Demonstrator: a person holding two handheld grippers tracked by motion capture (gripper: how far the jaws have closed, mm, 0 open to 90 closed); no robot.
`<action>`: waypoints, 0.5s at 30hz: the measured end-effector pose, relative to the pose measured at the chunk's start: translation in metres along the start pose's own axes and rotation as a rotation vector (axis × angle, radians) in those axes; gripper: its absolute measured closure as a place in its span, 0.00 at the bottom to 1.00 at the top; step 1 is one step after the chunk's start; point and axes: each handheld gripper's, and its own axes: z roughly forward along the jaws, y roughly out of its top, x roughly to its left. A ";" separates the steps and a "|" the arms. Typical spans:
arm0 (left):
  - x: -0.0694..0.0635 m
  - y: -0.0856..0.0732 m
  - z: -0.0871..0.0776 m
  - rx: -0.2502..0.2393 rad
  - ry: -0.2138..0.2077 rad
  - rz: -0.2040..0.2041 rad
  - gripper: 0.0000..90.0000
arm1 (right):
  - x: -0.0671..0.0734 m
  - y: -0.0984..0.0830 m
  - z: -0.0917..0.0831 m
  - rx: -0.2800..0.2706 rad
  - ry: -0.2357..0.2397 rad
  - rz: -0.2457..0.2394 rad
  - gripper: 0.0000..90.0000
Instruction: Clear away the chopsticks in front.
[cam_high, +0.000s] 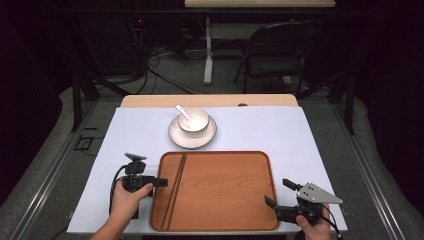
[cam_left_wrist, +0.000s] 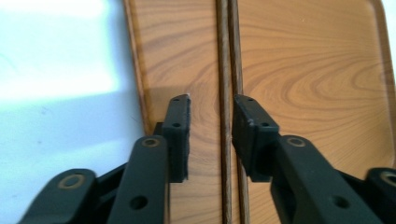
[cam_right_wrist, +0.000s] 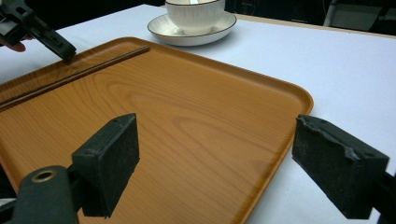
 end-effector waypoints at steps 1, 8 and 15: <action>0.000 -0.001 -0.001 -0.015 0.000 -0.001 0.70 | 0.000 0.000 0.000 0.000 0.000 0.000 0.16; 0.004 -0.010 -0.011 -0.159 0.033 0.073 0.47 | 0.000 0.000 0.000 0.002 0.000 0.002 0.16; 0.010 -0.016 -0.021 -0.239 0.113 0.123 0.43 | -0.001 0.000 0.000 0.002 0.000 0.003 0.16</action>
